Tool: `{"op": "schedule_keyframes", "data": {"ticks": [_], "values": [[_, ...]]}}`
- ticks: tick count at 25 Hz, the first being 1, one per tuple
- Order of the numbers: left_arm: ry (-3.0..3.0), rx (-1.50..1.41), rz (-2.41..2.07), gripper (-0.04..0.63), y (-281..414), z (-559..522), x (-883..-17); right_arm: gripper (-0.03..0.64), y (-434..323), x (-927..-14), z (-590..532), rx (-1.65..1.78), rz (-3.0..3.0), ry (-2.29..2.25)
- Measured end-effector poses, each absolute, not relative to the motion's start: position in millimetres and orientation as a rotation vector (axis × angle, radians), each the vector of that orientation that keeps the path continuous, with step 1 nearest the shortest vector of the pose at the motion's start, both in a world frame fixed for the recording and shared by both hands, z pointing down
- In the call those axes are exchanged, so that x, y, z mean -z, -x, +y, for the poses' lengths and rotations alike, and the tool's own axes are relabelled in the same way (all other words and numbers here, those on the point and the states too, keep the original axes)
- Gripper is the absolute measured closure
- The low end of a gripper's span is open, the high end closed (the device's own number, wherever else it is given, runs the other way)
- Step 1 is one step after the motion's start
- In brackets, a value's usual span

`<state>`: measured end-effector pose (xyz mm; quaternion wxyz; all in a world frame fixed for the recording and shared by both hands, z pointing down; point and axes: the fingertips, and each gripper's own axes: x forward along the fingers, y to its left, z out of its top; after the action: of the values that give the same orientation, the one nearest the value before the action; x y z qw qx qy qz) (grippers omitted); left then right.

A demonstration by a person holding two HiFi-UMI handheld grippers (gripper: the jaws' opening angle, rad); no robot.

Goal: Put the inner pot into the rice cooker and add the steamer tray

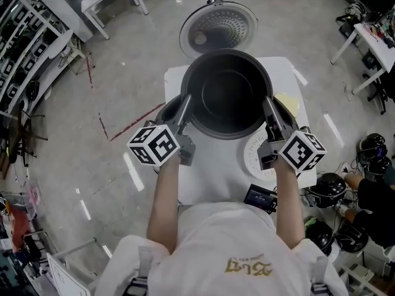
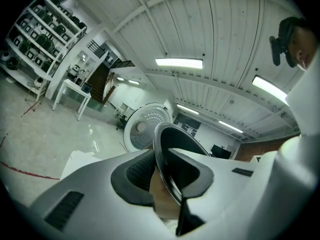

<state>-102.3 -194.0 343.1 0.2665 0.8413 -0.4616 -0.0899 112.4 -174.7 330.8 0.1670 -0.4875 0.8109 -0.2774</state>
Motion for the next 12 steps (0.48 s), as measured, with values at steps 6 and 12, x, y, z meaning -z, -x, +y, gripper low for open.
{"op": "schedule_keyframes", "data": {"ticks": [6, 12], "values": [[-2.255, 0.239, -1.268, 0.497, 88.7, -211.0, -348.9, 0.555, -126.1, -335.9, -195.6, 0.801, 2.322, 1.365], [-2.225, 0.21, -1.29, 0.497, 73.7, -233.1, -356.6, 0.555, -141.6, -345.3, -221.9, 0.853, 2.326, 1.351]]}}
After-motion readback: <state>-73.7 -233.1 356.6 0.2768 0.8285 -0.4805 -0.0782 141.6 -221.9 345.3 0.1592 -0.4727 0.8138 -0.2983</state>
